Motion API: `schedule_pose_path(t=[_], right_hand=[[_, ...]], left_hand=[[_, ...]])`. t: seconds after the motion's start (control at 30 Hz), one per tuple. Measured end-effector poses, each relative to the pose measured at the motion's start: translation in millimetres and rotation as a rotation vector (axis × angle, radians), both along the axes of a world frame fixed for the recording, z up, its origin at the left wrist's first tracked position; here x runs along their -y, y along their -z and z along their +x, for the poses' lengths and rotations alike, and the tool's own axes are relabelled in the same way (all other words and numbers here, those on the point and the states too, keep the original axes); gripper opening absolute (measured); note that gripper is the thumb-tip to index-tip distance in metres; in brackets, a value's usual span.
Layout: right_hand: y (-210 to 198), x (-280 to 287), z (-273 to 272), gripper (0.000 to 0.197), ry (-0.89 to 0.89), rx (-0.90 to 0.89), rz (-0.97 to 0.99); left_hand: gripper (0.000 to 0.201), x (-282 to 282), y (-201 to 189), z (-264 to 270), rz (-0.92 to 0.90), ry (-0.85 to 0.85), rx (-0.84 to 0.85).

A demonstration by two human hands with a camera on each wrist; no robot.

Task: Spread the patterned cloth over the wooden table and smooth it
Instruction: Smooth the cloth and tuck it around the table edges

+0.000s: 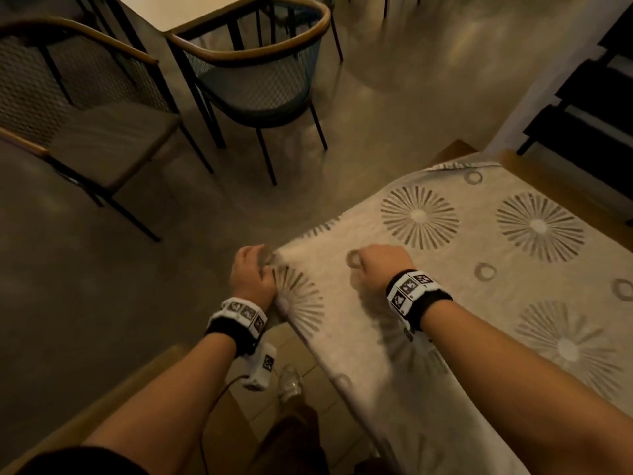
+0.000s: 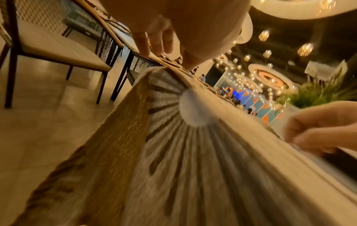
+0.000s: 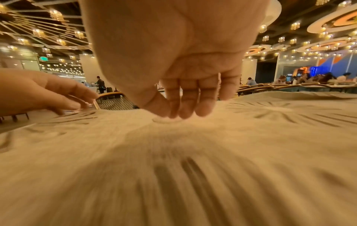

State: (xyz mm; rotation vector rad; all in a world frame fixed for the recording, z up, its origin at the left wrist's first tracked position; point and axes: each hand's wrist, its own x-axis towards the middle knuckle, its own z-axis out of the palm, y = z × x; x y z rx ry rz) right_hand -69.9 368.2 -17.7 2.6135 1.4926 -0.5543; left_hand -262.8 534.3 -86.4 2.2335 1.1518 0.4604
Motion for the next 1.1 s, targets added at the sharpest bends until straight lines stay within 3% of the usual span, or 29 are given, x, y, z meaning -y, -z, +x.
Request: schedule_pose_path(t=[0.03, 0.1, 0.17, 0.2, 0.33, 0.47, 0.57, 0.67, 0.77, 0.83, 0.9, 1.0, 1.1], right_hand=[[3, -21, 0, 0.028, -0.040, 0.005, 0.070], [10, -60, -2, 0.040, -0.104, 0.009, 0.161], [19, -96, -6, 0.051, -0.087, -0.054, 0.140], [24, -107, -8, 0.050, -0.069, -0.091, 0.078], [38, -134, -12, 0.030, -0.084, -0.144, -0.196], [42, -141, -11, 0.013, -0.044, -0.207, -0.204], [43, -147, -12, 0.004, -0.011, -0.240, -0.237], [48, -150, -11, 0.015, -0.023, -0.209, -0.229], [53, -151, -9, 0.018, -0.008, -0.214, -0.215], [55, -151, -9, 0.016, 0.004, -0.226, -0.202], [56, -151, -7, 0.016, 0.009, -0.234, -0.190], [57, -150, -6, 0.018, 0.002, -0.229, -0.185], [56, -150, -5, 0.019, 0.011, -0.235, -0.165]], left_hand=[[0.041, -9, 3, -1, -0.033, -0.033, -0.029], [0.033, -23, 11, -4, -0.333, -0.098, -0.088], [0.016, -35, 14, -7, -0.654, -0.132, -0.017], [0.009, -38, 14, -9, -0.730, -0.113, 0.025], [0.018, -59, 13, -17, -0.752, 0.106, -0.056], [0.027, -72, 14, -13, -0.777, 0.109, -0.011], [0.028, -75, 20, -14, -0.904, 0.144, -0.111], [0.026, -77, 23, -17, -1.139, 0.152, -0.170], [0.018, -78, 27, -23, -1.104, 0.226, -0.183], [0.013, -77, 32, -30, -1.016, 0.183, -0.190], [0.022, -79, 37, -34, -0.940, 0.114, -0.209], [0.041, -85, 40, -35, -0.958, -0.004, -0.145], [0.044, -83, 40, -28, -0.977, -0.096, -0.155]])
